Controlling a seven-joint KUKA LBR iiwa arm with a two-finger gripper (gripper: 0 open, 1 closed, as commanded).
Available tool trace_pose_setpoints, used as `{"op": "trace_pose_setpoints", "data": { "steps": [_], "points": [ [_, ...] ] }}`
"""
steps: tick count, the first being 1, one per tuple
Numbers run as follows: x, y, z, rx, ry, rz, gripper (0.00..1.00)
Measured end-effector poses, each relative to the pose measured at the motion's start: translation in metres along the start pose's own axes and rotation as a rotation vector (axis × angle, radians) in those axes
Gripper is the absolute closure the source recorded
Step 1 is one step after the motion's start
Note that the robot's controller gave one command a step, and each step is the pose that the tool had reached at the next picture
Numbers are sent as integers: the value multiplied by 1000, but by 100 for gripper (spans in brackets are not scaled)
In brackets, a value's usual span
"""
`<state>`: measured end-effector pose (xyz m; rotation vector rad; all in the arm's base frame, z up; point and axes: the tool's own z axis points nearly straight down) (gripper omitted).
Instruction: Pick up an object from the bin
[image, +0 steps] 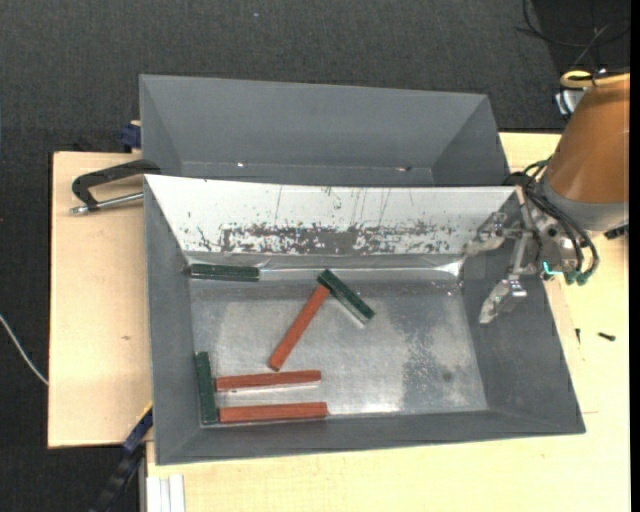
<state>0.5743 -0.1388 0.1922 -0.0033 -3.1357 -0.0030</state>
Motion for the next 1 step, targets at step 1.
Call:
{"op": "trace_pose_setpoints", "data": {
  "steps": [1],
  "points": [
    [-2,1,-5,2,-9,-2,0]
  ]
}}
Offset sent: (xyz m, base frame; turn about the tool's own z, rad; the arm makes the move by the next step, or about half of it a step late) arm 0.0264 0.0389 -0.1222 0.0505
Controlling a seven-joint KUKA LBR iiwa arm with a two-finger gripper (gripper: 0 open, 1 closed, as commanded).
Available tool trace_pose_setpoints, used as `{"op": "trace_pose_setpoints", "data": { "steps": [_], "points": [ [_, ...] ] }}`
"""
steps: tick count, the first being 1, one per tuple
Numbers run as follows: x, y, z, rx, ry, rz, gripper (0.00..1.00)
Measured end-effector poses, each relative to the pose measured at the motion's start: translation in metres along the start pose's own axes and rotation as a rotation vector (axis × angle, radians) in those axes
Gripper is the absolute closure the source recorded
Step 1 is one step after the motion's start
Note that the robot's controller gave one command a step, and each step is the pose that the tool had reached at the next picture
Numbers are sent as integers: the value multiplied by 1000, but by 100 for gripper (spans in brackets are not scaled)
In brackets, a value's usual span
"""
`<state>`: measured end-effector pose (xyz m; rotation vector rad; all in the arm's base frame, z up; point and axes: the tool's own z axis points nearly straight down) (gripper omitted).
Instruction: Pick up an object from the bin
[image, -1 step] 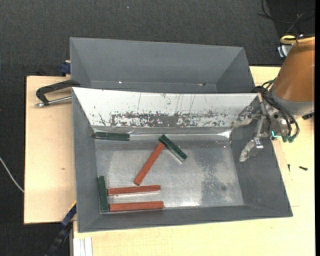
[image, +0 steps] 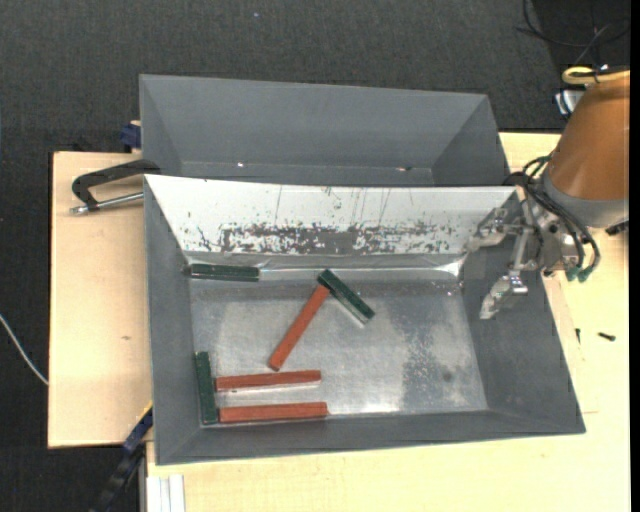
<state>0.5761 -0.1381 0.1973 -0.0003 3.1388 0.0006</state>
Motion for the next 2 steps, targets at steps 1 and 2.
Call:
{"op": "trace_pose_setpoints", "data": {
  "steps": [1,2],
  "points": [
    [-17,24,76,0,-3,34,0],
    [-20,97,59,-1,0,92,0]
  ]
}}
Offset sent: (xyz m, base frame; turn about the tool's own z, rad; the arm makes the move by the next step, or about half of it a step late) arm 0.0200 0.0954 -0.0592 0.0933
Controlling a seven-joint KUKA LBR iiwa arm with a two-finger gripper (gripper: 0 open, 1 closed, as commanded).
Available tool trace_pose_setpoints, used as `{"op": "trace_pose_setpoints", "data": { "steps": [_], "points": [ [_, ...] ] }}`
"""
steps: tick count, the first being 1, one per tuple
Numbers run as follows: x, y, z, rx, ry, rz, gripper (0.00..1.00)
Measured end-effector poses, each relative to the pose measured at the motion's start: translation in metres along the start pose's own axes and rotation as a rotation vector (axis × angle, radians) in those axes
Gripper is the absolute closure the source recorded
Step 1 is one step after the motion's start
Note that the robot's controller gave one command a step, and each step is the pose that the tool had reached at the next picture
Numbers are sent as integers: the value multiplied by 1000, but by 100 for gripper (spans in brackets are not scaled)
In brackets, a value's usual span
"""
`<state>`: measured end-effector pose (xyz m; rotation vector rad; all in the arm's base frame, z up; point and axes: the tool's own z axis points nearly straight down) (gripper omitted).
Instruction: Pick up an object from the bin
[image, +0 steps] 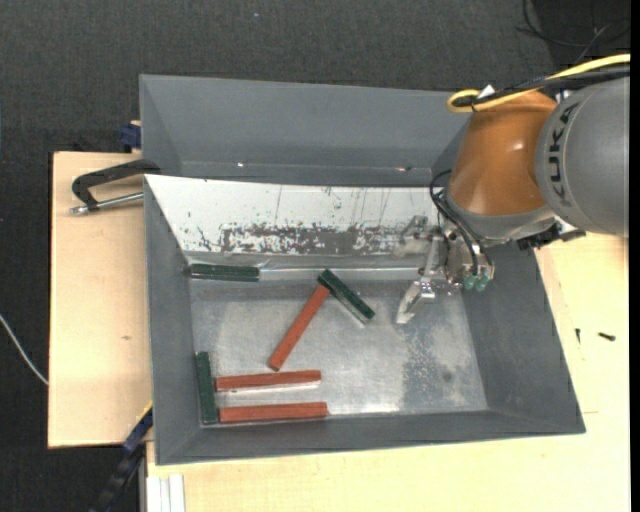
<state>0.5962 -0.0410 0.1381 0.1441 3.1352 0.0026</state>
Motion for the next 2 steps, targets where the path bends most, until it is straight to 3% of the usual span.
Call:
{"op": "trace_pose_setpoints", "data": {
  "steps": [1,2],
  "points": [
    [1,-36,-1,0,0,140,0],
    [13,12,34,2,1,171,0]
  ]
}}
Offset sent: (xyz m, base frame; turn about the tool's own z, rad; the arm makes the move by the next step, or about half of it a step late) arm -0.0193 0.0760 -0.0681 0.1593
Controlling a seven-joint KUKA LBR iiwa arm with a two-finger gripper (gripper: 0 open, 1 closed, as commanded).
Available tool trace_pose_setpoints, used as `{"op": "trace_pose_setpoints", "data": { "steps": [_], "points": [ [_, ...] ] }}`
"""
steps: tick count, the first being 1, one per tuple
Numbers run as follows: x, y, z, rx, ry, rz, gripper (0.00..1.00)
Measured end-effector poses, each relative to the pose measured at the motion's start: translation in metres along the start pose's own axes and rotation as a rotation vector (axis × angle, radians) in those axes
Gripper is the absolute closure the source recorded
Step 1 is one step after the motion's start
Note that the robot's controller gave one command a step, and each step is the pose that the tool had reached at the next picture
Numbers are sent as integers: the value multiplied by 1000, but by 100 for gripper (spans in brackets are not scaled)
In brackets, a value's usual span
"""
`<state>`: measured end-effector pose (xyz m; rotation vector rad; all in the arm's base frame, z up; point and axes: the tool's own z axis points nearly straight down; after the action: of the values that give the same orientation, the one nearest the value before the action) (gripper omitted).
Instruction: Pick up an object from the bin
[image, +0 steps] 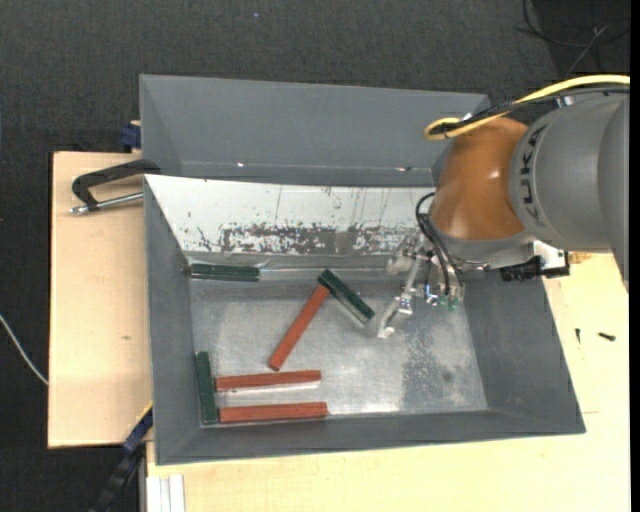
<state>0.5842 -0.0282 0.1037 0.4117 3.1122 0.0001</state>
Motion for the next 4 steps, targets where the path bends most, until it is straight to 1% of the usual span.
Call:
{"op": "trace_pose_setpoints", "data": {
  "steps": [1,3,4],
  "points": [
    [-8,12,25,-10,9,235,100],
    [-8,11,23,-7,6,235,100],
    [-6,10,8,-1,5,235,100]
  ]
}}
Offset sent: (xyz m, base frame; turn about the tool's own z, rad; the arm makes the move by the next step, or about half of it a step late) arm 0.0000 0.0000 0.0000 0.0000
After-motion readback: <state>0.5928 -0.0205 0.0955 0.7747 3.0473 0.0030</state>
